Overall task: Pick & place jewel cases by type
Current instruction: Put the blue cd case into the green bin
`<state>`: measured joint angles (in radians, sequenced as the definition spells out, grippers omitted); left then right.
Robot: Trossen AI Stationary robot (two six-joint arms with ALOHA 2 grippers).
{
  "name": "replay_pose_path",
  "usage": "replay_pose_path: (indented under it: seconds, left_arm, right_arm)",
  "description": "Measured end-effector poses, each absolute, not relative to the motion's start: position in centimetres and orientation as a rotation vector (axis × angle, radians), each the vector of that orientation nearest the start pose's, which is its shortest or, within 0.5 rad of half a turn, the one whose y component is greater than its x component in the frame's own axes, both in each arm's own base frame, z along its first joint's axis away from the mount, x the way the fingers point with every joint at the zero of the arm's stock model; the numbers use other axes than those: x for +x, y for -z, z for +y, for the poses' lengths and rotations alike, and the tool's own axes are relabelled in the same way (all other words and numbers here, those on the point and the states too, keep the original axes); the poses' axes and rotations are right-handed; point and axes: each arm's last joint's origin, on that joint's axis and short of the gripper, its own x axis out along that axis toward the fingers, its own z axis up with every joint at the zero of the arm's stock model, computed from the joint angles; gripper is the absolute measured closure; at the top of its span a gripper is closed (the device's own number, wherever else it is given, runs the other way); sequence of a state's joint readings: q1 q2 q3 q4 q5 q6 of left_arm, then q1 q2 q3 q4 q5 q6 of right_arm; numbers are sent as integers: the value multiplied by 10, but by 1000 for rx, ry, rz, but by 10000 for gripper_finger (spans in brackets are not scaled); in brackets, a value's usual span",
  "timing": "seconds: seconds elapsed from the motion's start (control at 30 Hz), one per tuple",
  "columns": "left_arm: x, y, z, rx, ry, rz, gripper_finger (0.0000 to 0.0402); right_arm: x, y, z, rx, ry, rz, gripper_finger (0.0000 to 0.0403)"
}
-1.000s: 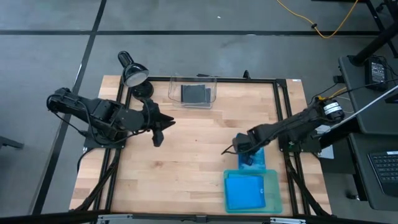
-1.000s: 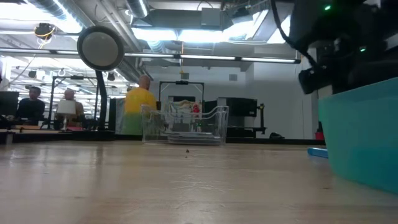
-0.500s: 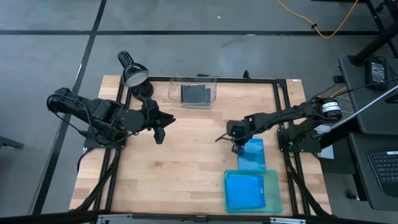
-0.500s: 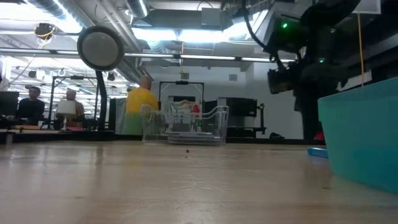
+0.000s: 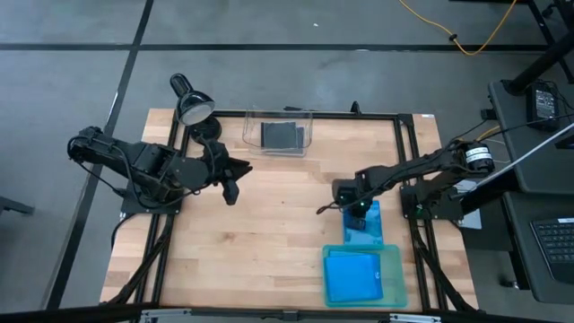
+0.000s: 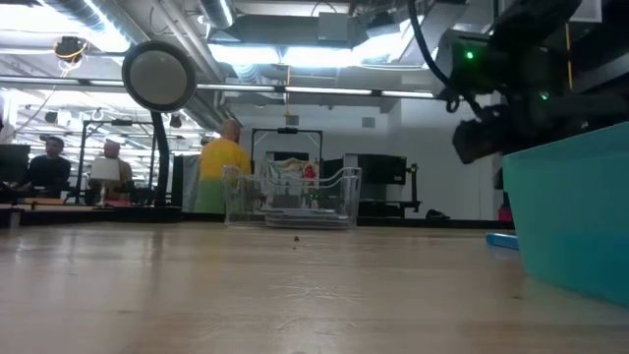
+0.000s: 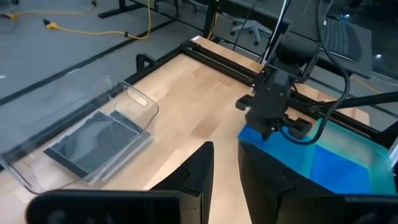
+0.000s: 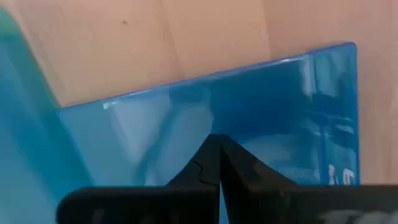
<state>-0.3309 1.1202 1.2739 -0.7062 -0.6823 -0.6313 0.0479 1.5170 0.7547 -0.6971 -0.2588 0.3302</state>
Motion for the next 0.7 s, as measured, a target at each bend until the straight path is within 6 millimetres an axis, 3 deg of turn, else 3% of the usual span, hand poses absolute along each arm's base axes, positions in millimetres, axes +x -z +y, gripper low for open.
replay_pose_path:
  seconds: [0.17,0.3,0.47,0.7]
  left_arm:
    - [210,-391,-49,-326,-501,351,338]
    - [211,-391,-43,-332,-523,350,338]
    - [212,-391,-38,-341,-538,350,338]
    - [212,-391,-37,-351,-545,347,337]
  right_arm:
    - [233,-133,19,433,-17,1483,400]
    - [244,-130,16,457,-42,1420,400]
    - [272,-131,9,425,-73,1307,400]
    - [319,-120,-6,367,-118,1284,400]
